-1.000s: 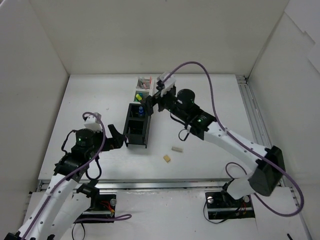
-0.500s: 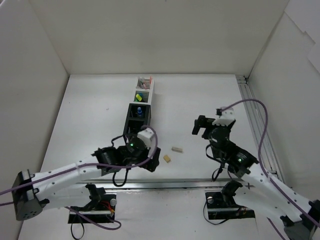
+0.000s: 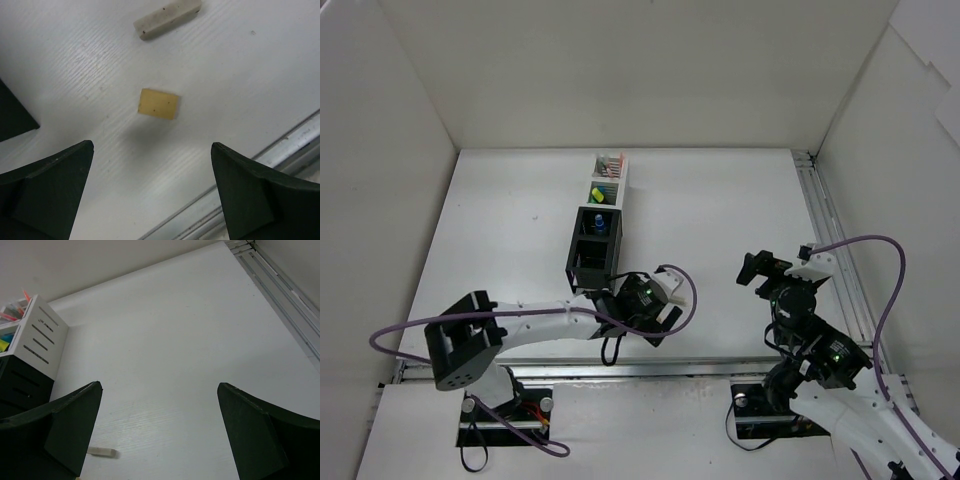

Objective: Sort the stationery into containers
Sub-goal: Pick up the stationery from the center of the board.

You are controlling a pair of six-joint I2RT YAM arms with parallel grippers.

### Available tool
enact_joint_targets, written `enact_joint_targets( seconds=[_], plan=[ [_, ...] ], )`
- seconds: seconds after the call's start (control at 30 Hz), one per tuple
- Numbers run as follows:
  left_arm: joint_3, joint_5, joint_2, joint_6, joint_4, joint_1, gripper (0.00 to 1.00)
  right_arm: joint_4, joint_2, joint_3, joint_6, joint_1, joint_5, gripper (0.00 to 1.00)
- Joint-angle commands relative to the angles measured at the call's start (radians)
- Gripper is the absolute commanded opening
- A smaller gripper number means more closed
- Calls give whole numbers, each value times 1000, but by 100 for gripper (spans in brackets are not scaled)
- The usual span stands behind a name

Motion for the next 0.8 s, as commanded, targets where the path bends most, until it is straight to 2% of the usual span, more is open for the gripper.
enact_joint_targets(
  seconds=[0.0,0.17,0.5,0.73,0.77],
  plan=[
    [49,-38,65,96,111,-7,100,0,19,1,15,-8,68,98],
    [86,-7,158,166,165,-7,98,-17,38,18,14,-8,71,98],
    [75,58,227,169,184,3,80,-78,-25,21,32,-8,101,98],
    [-17,147,204,134,248,46,61,-101,-59,18,35,-10,117,98],
    [-25,147,198,131,282,46,55,-103,-57,19,35,-10,117,98]
  ],
)
